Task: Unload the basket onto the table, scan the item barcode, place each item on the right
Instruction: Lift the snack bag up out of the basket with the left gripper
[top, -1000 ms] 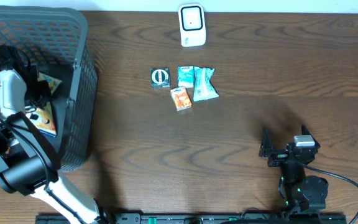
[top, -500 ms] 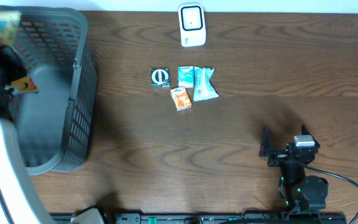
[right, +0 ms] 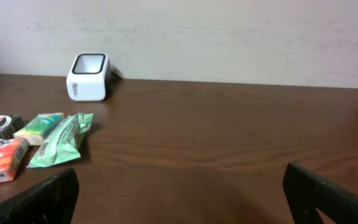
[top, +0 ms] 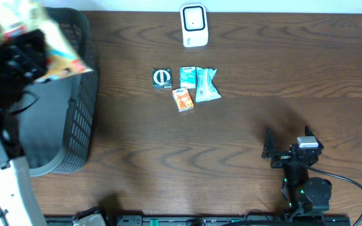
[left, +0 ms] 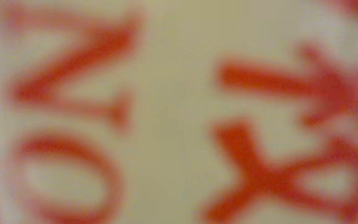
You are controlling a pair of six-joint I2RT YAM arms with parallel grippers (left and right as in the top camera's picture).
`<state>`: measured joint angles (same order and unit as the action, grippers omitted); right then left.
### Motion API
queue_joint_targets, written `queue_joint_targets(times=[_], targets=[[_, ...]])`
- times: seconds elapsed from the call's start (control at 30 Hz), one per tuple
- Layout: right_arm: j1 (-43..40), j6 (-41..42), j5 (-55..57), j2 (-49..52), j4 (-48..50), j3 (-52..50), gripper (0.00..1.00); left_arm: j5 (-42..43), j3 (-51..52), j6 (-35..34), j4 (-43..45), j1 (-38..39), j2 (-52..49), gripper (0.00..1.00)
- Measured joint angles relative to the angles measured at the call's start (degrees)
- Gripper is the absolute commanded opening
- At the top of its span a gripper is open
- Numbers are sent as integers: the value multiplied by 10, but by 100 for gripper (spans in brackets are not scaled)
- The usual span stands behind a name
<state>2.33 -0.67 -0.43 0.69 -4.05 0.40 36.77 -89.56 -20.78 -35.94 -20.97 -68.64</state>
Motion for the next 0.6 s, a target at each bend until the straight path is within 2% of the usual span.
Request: queue_joint_targets(times=[0.23, 0.4, 0.5, 0.6], targets=[[0, 0, 0, 0, 0, 0, 99, 53, 0, -4, 13, 128, -79, 8], [0, 0, 0, 0, 0, 0, 99, 59, 0, 5, 9, 184, -146, 8], [0, 0, 0, 0, 0, 0, 99, 37, 0, 24, -7, 205, -177, 7], [0, 0, 0, 0, 0, 0, 99, -28, 0, 43, -35, 223, -193, 7]])
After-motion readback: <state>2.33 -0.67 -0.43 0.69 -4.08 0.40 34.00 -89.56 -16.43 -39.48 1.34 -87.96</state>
